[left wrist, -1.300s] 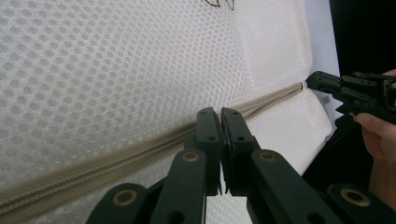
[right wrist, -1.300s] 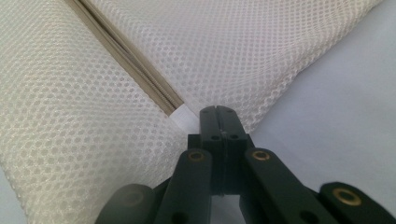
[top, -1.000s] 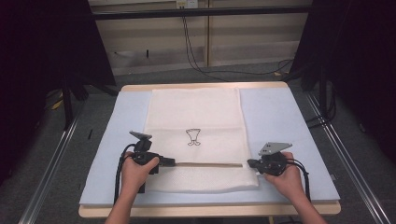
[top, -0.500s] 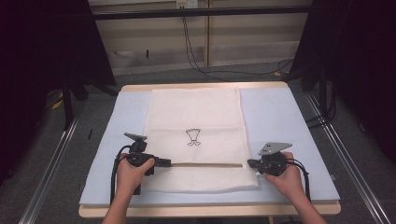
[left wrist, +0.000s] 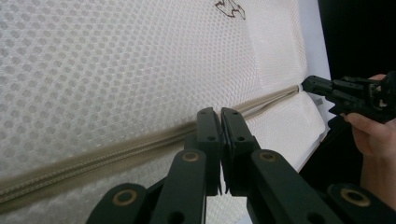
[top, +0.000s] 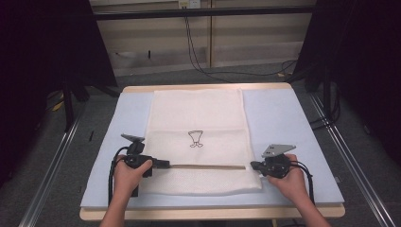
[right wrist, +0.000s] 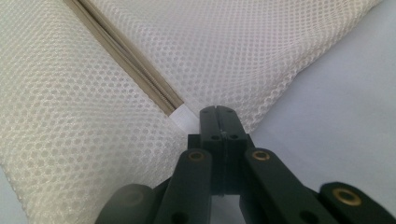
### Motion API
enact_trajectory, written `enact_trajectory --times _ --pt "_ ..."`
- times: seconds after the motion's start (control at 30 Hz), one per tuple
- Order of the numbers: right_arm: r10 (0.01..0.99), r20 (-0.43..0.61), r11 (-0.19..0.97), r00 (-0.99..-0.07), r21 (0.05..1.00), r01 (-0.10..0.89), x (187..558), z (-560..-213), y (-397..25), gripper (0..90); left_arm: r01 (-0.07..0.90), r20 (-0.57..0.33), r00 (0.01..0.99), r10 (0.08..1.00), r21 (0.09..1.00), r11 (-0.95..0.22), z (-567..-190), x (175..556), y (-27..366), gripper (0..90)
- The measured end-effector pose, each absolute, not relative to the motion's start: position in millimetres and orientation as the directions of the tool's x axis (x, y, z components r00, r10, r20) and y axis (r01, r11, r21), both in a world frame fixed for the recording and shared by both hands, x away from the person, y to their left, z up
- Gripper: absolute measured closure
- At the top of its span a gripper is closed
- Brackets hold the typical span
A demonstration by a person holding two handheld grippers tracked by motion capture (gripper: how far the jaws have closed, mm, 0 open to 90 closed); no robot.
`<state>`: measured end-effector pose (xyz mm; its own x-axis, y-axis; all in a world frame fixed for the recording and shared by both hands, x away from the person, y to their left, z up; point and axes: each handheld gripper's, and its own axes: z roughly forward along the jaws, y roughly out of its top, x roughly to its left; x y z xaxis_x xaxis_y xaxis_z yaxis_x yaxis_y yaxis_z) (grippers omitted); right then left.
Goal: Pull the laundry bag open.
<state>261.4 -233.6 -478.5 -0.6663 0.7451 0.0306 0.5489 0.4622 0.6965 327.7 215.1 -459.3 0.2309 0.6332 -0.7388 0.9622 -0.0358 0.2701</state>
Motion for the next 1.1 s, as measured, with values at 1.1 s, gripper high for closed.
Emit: enact_trajectory --times 1.1 --pt "0.74 0.027 0.467 -0.672 0.699 0.542 263 -479 -234 90.0 0.96 -0.736 0.214 0.642 0.279 -0.001 -458 326 241 87.3"
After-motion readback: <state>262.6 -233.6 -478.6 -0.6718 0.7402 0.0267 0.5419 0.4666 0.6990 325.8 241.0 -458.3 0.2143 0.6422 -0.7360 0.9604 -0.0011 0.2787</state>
